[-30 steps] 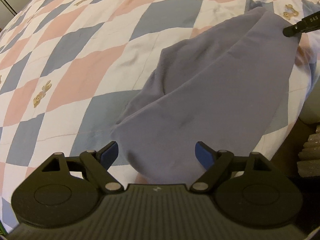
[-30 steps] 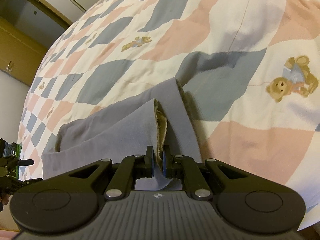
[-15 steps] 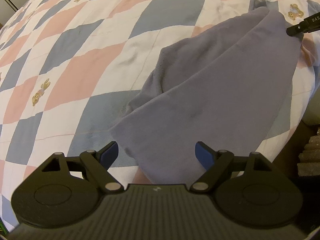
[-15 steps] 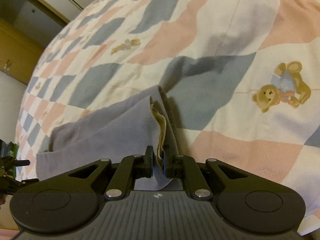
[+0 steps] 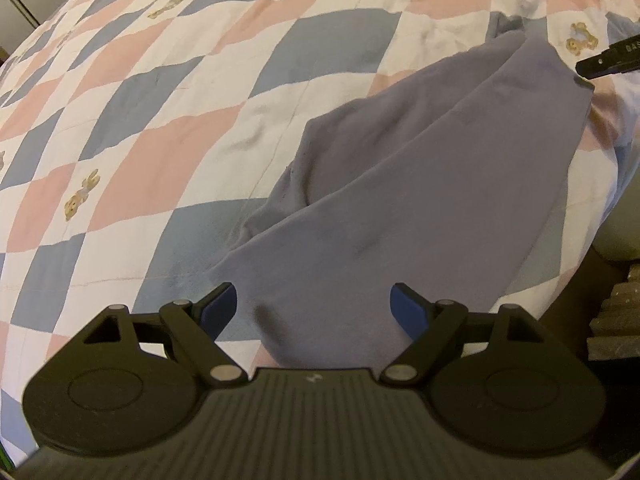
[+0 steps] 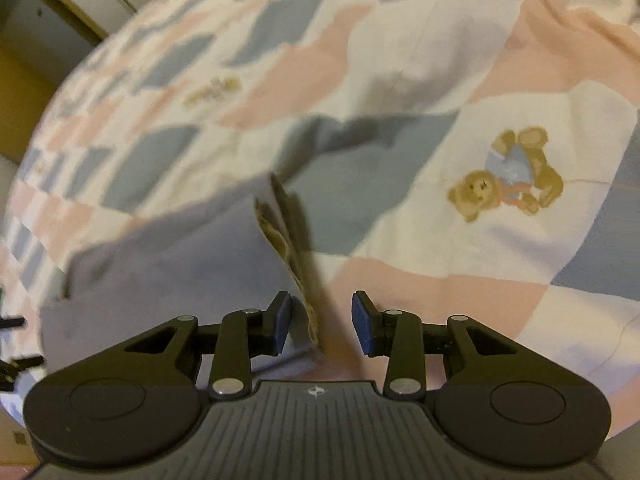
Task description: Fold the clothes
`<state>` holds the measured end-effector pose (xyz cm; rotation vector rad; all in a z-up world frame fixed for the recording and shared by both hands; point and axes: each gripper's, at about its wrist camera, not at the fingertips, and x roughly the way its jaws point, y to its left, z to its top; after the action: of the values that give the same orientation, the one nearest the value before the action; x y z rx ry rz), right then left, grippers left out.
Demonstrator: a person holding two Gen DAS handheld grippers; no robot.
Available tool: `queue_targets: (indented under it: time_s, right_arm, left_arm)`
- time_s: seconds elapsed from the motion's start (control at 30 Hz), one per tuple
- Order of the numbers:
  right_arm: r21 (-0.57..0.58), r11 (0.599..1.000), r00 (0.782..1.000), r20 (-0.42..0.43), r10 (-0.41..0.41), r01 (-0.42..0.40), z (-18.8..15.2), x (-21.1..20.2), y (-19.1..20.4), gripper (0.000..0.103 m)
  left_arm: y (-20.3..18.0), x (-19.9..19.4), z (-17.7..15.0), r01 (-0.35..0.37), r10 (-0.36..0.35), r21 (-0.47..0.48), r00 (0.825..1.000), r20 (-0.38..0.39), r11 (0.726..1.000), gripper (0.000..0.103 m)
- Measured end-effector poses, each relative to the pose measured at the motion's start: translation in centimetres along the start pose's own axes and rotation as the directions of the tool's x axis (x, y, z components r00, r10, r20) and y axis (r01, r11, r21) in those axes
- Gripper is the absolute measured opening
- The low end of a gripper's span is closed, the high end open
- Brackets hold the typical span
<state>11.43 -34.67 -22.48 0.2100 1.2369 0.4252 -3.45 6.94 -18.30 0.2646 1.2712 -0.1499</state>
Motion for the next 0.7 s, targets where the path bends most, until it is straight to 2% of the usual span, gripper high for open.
queue_targets:
  time_s: [0.07, 0.23, 0.4, 0.7]
  right_arm:
    - [-0.007, 1.0, 1.0, 0.016, 0.013, -0.013, -0.2, -1.0, 0.5, 0.038]
    - [-0.029, 0.999, 1.0, -0.023, 0.015, -0.016, -1.1, -1.8, 1.5, 0.038]
    - [-0.06, 0.998, 0.999, -0.027, 0.024, -0.026, -2.1, -2.9, 2.8, 0.038]
    - [-0.095, 0.995, 1.0, 0.017, -0.012, 0.014, -3.4, -5.0, 5.4, 0.038]
  left_arm:
    - [-0.2, -0.5, -0.1, 0.001, -0.001, -0.008, 1.0, 0.003, 1.0, 0.082]
    - [-0.5, -1.8, -0.8, 0.011, -0.011, -0.025, 1.0, 0.018, 1.0, 0.081]
    - [-0.6, -3.3, -1.9, 0.021, -0.019, -0.04, 0.998, 0.052, 0.999, 0.081]
    - [0.5, -5.7, -4.3, 0.05, -0.044, -0.063, 0.995, 0.088, 0.997, 0.082]
